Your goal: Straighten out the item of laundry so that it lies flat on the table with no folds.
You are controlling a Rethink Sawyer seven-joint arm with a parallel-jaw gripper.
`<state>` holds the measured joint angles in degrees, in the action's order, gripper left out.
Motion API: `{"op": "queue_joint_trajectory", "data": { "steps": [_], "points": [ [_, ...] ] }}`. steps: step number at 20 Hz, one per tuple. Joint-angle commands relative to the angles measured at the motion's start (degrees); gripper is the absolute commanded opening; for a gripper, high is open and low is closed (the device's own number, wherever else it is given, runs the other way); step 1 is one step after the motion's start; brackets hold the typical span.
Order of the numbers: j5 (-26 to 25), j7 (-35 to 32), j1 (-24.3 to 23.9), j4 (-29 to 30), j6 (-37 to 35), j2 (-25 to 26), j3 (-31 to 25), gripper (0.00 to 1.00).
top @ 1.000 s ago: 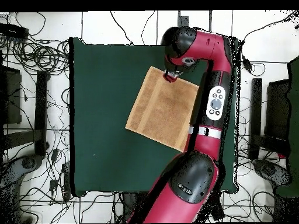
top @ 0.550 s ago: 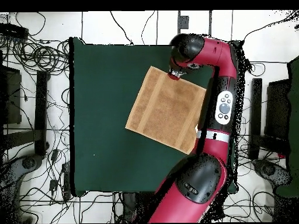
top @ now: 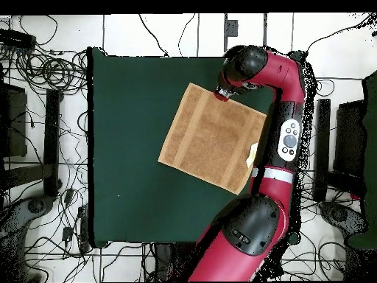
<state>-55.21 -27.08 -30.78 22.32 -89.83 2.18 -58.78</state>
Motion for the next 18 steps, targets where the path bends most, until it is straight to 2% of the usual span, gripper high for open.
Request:
{"op": "queue_joint_trajectory", "data": {
  "steps": [1,6,10,15,18],
  "points": [
    [-3.5,-13.62,3.63,1.45,6.85,9.72,5.41,0.0],
    [-1.83,-13.82,3.67,2.35,10.55,9.21,6.87,0.0],
    [0.59,-14.48,3.94,3.27,9.88,7.71,8.1,0.0],
    [5.36,-17.14,3.51,9.81,11.59,3.31,12.09,0.0],
    [8.01,-17.36,3.65,12.19,12.8,2.37,13.82,0.0]
  ]
}}
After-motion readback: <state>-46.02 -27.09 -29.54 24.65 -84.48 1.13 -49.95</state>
